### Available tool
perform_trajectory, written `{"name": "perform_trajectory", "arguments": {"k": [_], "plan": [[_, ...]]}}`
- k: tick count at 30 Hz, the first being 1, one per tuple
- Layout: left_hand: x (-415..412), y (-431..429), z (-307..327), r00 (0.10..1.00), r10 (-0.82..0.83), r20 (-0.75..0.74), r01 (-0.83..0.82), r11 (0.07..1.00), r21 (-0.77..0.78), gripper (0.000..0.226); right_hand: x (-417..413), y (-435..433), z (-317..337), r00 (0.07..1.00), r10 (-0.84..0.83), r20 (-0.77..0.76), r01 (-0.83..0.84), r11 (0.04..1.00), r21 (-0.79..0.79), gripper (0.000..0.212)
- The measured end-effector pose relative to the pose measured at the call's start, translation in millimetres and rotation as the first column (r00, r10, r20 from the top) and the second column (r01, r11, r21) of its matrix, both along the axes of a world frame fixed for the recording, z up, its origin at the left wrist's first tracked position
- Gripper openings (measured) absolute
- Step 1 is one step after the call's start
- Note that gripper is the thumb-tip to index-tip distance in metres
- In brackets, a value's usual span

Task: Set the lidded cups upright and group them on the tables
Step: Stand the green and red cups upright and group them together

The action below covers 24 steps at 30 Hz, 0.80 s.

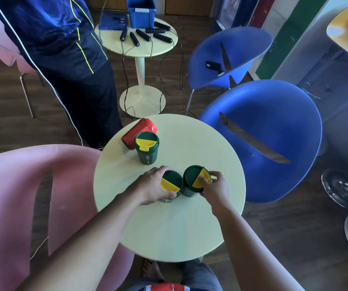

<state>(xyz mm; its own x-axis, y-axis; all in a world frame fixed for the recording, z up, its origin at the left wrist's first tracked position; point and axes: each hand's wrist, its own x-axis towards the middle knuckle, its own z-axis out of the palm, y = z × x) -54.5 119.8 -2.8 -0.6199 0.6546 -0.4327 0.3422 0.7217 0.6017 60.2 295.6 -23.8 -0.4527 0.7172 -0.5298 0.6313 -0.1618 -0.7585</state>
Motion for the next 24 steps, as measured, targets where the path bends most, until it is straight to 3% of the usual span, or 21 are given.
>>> {"name": "perform_trajectory", "arguments": {"k": [7, 12, 15, 18, 21, 24], "plan": [[-6.3, -6.7, 4.0, 0.999, 0.032, -0.032, -0.029, 0.996, 0.088, 0.085, -3.2, -4.0, 11.4, 0.997, 0.057, 0.056, -0.065, 0.987, 0.149, 0.043], [-31.4, -17.0, 15.0, 0.97, 0.188, -0.156, -0.153, 0.965, 0.215, 0.059, -23.5, -6.4, 31.8, 0.985, 0.15, 0.083, -0.168, 0.937, 0.307, 0.036], [-49.5, -19.7, 19.1, 0.927, 0.369, -0.069, -0.338, 0.901, 0.27, 0.051, -44.2, -10.2, 43.4, 0.96, 0.262, 0.1, -0.28, 0.879, 0.387, 0.031], [-65.9, -17.9, 17.3, 0.853, 0.519, 0.063, -0.518, 0.824, 0.23, 0.051, -69.3, -16.3, 50.5, 0.916, 0.383, 0.115, -0.393, 0.806, 0.442, 0.029], [-79.4, -12.3, 11.6, 0.779, 0.604, 0.166, -0.626, 0.763, 0.164, 0.047, -98.2, -21.3, 51.4, 0.856, 0.503, 0.117, -0.501, 0.753, 0.427, 0.031], [-83.8, -2.5, 3.9, 0.723, 0.658, 0.209, -0.688, 0.715, 0.127, 0.028, -126.0, -22.2, 47.5, 0.771, 0.624, 0.128, -0.619, 0.688, 0.379, 0.037]]}}
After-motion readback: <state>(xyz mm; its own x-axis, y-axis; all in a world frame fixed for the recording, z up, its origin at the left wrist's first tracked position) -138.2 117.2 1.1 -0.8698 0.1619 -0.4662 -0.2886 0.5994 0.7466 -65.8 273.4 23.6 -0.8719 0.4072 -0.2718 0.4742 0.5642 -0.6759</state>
